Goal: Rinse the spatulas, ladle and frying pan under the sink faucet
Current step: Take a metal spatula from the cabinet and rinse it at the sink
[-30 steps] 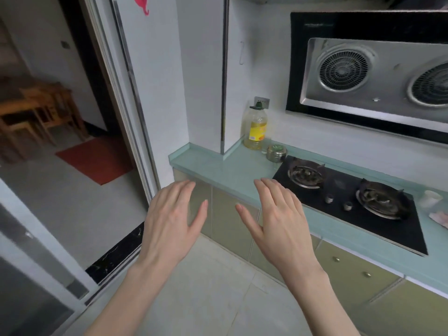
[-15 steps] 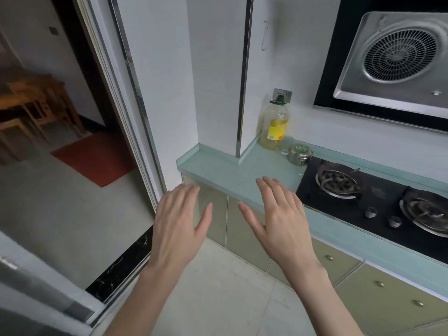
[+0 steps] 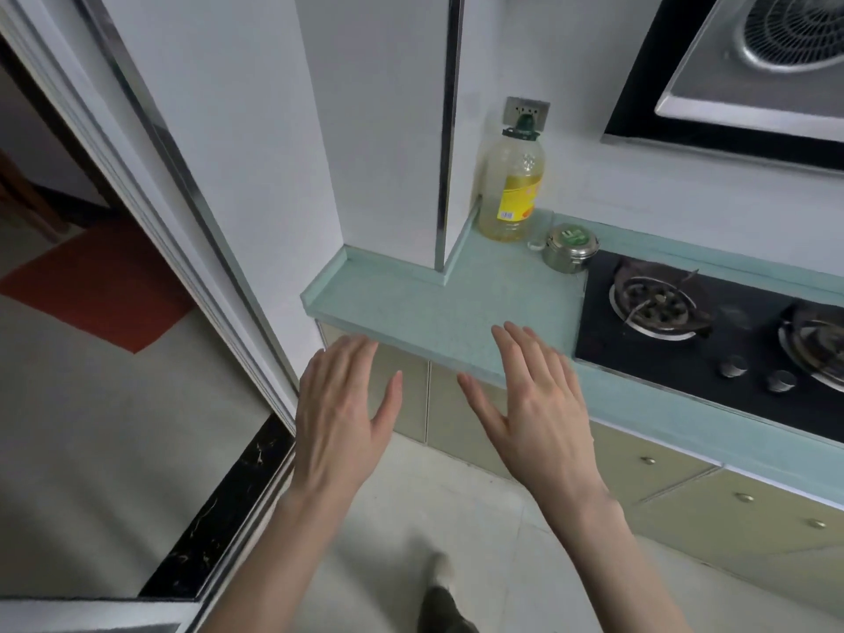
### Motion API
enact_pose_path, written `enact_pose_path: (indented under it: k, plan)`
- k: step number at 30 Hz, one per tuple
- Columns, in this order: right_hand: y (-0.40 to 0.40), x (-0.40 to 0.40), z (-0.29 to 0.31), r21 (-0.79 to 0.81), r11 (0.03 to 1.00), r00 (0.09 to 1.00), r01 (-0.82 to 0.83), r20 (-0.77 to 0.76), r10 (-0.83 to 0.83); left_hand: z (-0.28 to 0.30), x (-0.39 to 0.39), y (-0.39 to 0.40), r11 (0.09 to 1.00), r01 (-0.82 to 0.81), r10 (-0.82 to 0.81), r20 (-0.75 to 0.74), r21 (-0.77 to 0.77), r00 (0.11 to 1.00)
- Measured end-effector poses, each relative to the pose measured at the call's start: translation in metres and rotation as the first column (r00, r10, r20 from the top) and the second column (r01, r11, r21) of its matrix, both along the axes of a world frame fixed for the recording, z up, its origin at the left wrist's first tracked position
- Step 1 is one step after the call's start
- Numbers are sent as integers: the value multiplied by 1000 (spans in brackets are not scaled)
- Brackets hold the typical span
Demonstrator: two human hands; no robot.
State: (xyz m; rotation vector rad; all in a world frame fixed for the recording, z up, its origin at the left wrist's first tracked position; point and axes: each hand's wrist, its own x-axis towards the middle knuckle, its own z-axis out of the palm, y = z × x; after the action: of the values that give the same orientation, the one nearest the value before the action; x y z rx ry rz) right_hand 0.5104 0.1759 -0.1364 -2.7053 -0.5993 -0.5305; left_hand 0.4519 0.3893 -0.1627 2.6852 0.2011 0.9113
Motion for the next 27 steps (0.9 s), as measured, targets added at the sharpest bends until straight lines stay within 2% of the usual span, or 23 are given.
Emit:
enact_pose_path:
  k: [15, 27]
  plan:
    - [50, 135, -92, 57, 995, 986, 76, -154, -67, -76, 155, 36, 993, 105, -95, -170, 51, 981]
    - [67, 169, -183, -8, 984, 944, 176, -282, -171, -159, 204, 57, 995, 80, -94, -296, -59, 951]
